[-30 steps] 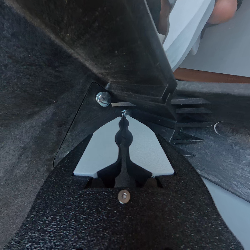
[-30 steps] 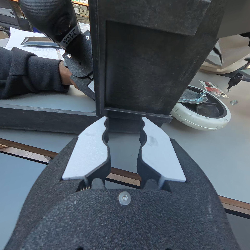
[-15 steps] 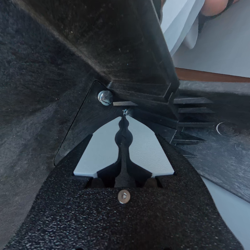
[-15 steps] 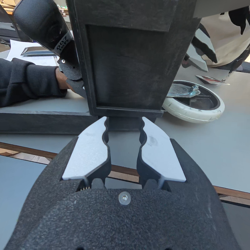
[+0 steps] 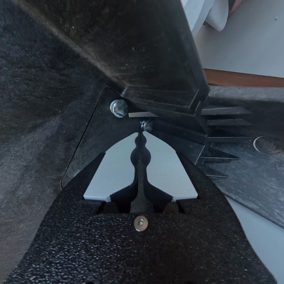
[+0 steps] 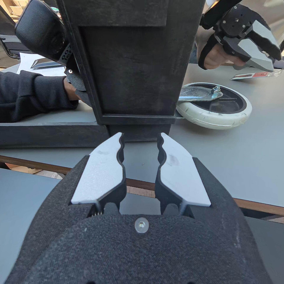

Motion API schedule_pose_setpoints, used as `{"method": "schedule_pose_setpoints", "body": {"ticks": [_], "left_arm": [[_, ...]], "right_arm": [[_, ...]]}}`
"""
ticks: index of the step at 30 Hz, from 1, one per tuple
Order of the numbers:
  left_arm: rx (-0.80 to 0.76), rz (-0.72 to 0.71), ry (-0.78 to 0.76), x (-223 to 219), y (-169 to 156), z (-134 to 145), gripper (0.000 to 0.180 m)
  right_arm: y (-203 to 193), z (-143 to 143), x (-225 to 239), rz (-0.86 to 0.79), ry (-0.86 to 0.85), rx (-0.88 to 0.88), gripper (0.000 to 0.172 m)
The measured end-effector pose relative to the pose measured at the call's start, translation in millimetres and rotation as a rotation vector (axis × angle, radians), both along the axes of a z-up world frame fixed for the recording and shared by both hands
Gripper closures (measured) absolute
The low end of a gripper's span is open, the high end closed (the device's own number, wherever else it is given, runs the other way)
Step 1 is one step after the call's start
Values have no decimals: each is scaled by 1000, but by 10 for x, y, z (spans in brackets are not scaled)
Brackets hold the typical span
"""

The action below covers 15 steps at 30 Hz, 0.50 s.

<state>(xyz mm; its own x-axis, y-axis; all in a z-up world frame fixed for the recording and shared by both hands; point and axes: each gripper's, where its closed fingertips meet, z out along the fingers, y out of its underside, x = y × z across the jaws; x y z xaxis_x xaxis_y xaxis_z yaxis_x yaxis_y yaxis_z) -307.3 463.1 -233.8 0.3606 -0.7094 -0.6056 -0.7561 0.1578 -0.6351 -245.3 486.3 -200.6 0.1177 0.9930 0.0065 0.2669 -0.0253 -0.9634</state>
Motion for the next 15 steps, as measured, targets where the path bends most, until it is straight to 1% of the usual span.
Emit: {"method": "schedule_pose_setpoints", "body": {"ticks": [5, 15], "left_arm": [[1, 0, 1, 0, -2, 0, 180], [-2, -1, 0, 0, -6, 1, 180]], "right_arm": [[-35, -13, -11, 11, -14, 29, 134], [-43, -20, -15, 20, -17, 21, 134]]}}
